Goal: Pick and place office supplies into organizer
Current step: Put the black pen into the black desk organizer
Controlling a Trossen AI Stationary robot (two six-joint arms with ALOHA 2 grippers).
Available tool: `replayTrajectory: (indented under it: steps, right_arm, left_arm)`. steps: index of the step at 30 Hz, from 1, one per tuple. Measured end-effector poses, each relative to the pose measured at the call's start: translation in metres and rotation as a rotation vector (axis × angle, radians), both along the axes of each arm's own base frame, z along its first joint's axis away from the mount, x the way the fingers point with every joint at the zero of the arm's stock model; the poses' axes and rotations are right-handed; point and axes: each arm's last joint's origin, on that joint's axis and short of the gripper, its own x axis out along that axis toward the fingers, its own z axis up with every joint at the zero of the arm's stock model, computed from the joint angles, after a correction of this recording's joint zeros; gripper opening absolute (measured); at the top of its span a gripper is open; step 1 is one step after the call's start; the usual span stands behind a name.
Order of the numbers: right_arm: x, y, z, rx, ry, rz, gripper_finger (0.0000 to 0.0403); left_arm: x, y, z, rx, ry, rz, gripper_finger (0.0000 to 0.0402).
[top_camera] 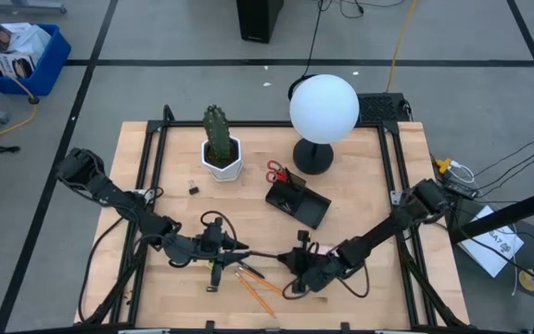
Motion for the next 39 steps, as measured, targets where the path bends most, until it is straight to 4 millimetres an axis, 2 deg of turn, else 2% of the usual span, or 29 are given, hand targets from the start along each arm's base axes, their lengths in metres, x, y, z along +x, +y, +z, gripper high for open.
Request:
replayTrajectory:
  steps: [7, 15, 20, 25, 39]
  right_arm:
    - [-0.012, 0.012, 0.03, 0.012, -0.081, 0.031, 0.0023]
    - [-0.02, 0.016, 0.048, -0.025, -0.136, 0.039, 0.0023]
    - [-0.019, 0.016, 0.059, -0.037, -0.18, 0.062, 0.0023]
    - [-0.015, 0.013, 0.071, -0.059, -0.236, 0.073, 0.0023]
    - [0.002, -0.007, 0.084, -0.101, -0.325, 0.042, 0.0023]
  left_arm:
    - [0.0, 0.0, 0.0, 0.015, -0.005, -0.002, 0.012]
    - [0.001, 0.002, 0.001, 0.04, -0.012, 0.016, 0.0191]
    - [0.002, 0.003, 0.0, 0.039, -0.006, 0.019, 0.0214]
    - [0.002, 0.003, 0.001, 0.026, -0.011, 0.021, 0.0211]
    - [0.003, 0.002, 0.012, -0.073, -0.115, 0.041, 0.0168]
